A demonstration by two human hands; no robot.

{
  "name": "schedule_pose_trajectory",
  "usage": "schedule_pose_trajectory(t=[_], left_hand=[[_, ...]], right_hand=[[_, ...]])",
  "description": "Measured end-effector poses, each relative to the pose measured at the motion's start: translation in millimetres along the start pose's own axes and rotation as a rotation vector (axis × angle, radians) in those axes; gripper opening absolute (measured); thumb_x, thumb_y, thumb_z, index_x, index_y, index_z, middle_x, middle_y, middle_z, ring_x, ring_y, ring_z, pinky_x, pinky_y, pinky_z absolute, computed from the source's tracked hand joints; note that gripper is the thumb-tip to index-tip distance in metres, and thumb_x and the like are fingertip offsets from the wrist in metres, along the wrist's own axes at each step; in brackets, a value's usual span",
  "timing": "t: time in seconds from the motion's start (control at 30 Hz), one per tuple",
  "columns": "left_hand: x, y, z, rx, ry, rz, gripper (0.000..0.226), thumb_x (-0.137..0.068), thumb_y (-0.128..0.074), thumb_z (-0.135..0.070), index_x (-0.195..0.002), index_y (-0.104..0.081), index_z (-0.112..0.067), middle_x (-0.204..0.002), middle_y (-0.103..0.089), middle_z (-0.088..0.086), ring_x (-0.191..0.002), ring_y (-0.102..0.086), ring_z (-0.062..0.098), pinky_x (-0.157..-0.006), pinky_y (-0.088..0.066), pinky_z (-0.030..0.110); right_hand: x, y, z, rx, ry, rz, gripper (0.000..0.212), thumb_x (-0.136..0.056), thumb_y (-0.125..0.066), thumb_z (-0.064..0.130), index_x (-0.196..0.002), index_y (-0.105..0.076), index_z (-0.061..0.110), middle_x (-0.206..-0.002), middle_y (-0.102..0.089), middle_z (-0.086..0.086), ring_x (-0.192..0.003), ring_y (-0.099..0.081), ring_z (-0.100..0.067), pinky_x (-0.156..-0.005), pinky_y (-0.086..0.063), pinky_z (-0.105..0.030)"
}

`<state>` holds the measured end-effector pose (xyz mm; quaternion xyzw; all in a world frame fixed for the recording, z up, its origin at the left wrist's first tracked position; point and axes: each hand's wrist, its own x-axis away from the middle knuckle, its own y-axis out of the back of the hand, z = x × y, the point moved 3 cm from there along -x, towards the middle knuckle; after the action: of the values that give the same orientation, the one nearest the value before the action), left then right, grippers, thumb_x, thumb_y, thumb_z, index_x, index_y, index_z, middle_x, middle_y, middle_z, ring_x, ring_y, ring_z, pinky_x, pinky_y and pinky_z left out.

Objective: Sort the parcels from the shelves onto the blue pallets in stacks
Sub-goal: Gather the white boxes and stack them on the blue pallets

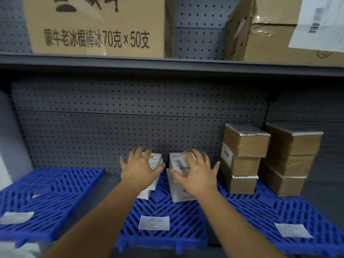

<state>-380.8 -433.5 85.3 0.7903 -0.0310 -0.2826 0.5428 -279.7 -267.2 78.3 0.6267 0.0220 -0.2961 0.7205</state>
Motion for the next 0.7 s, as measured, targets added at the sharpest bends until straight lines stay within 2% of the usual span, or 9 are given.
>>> schedule_pose_trajectory(t=[0.13, 0.27, 0.47, 0.6, 0.7], left_hand=[[10.5, 1.7, -7.1, -0.048, -0.063, -0.073, 0.066, -0.086, -0.035, -0.068, -0.141, -0.037, -0.032, -0.148, -0.033, -0.007, -0.139, -0.021, 0.017, -0.113, -0.010, 0.059], [31.2, 4.7, -15.2, -0.045, -0.087, -0.090, 0.065, -0.086, -0.031, -0.069, -0.141, -0.036, -0.034, -0.150, -0.031, -0.009, -0.141, -0.018, 0.014, -0.115, -0.004, 0.053], [73.9, 13.6, -31.6, -0.011, -0.127, -0.066, 0.064, -0.088, -0.034, -0.067, -0.143, -0.035, -0.034, -0.152, -0.028, -0.010, -0.140, -0.019, 0.012, -0.116, -0.005, 0.048], [101.4, 26.8, -51.7, 0.071, -0.208, -0.053, 0.061, -0.090, -0.037, -0.064, -0.143, -0.036, -0.032, -0.150, -0.031, -0.009, -0.138, -0.023, 0.013, -0.116, -0.012, 0.043], [125.4, 30.5, -64.4, 0.116, -0.244, -0.029, 0.060, -0.090, -0.039, -0.062, -0.142, -0.037, -0.032, -0.149, -0.033, -0.010, -0.137, -0.025, 0.012, -0.115, -0.016, 0.044]], right_hand=[[-0.3, 5.6, -13.9, -0.005, 0.059, -0.072, 0.073, -0.082, -0.034, 0.075, -0.145, -0.032, 0.037, -0.155, -0.022, 0.007, -0.144, -0.013, -0.024, -0.114, -0.008, -0.061], [6.6, 10.0, -16.0, -0.033, 0.107, -0.112, 0.073, -0.081, -0.029, 0.073, -0.142, -0.038, 0.034, -0.153, -0.028, 0.006, -0.141, -0.021, -0.023, -0.114, -0.016, -0.056], [46.2, 22.1, -28.4, -0.068, 0.117, -0.102, 0.066, -0.086, -0.040, 0.066, -0.142, -0.041, 0.031, -0.151, -0.030, 0.007, -0.137, -0.025, -0.021, -0.114, -0.020, -0.049], [78.7, 38.4, -38.6, -0.076, 0.117, -0.078, 0.068, -0.084, -0.042, 0.067, -0.140, -0.043, 0.027, -0.144, -0.040, 0.006, -0.130, -0.036, -0.020, -0.104, -0.036, -0.040], [109.7, 52.6, -46.5, -0.062, 0.110, -0.073, 0.068, -0.084, -0.044, 0.066, -0.139, -0.045, 0.026, -0.139, -0.046, 0.007, -0.125, -0.041, -0.018, -0.100, -0.040, -0.037]])
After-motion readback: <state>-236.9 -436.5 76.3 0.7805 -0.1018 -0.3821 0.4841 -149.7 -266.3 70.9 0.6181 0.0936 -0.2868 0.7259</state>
